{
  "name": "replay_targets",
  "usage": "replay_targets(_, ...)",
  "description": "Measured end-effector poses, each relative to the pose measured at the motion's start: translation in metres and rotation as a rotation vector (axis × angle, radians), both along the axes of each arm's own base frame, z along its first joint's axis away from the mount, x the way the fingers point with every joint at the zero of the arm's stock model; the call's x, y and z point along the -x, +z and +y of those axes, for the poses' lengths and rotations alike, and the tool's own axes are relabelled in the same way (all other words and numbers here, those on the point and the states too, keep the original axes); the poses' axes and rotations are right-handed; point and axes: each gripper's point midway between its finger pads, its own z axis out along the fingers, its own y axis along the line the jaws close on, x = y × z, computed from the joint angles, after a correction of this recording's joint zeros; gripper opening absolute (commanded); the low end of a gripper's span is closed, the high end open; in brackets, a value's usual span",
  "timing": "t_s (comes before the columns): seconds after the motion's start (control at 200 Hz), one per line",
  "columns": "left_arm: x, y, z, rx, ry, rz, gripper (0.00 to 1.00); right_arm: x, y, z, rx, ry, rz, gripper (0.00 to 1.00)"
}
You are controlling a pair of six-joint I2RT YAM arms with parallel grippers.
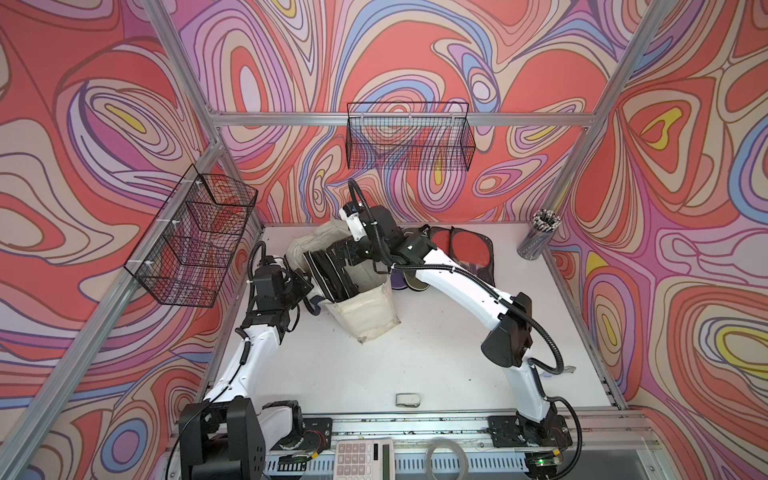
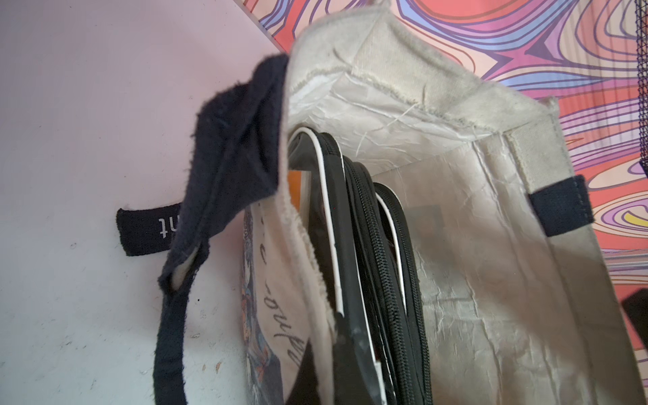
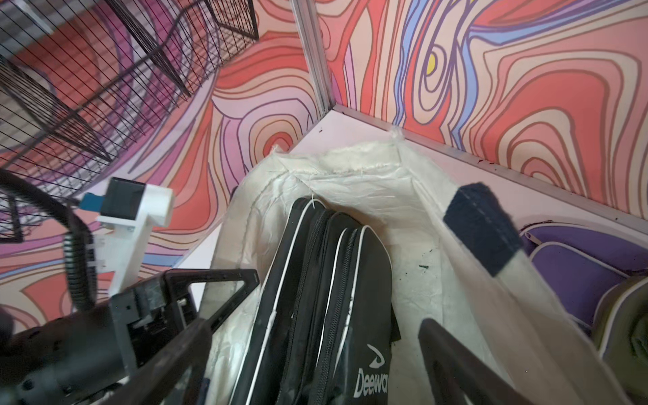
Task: Remove the ping pong set from the canvas bag
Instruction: Pick up the ping pong set from the canvas bag.
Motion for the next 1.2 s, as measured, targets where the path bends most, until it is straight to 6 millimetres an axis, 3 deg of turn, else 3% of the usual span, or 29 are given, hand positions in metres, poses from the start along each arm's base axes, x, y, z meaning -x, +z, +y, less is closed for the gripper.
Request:
replay_targets(0.315,0.0,0.0,0.0,0.005,0.002,-0.002,0.0,-0.02,-0.081,0.007,0.141,-0.042,0.059,0.95)
replay_targets(0.436,0.0,0.0,0.0,0.006,0.002,-0.005,0.0,-0.025,-0.104,0.008,0.172,-0.053,0.074,0.94)
replay_targets(0.936,-0.001,-0.001,0.0,0.012,0.006,-0.009,0.0,-0.04,-0.111,0.0,0.222,-0.127,0.024,0.89)
replay_targets(1.197,0.0,-0.001,0.0,0.012,0.006,-0.008,0.0,-0.043,-0.112,-0.002,0.235,-0.144,0.008,0.79)
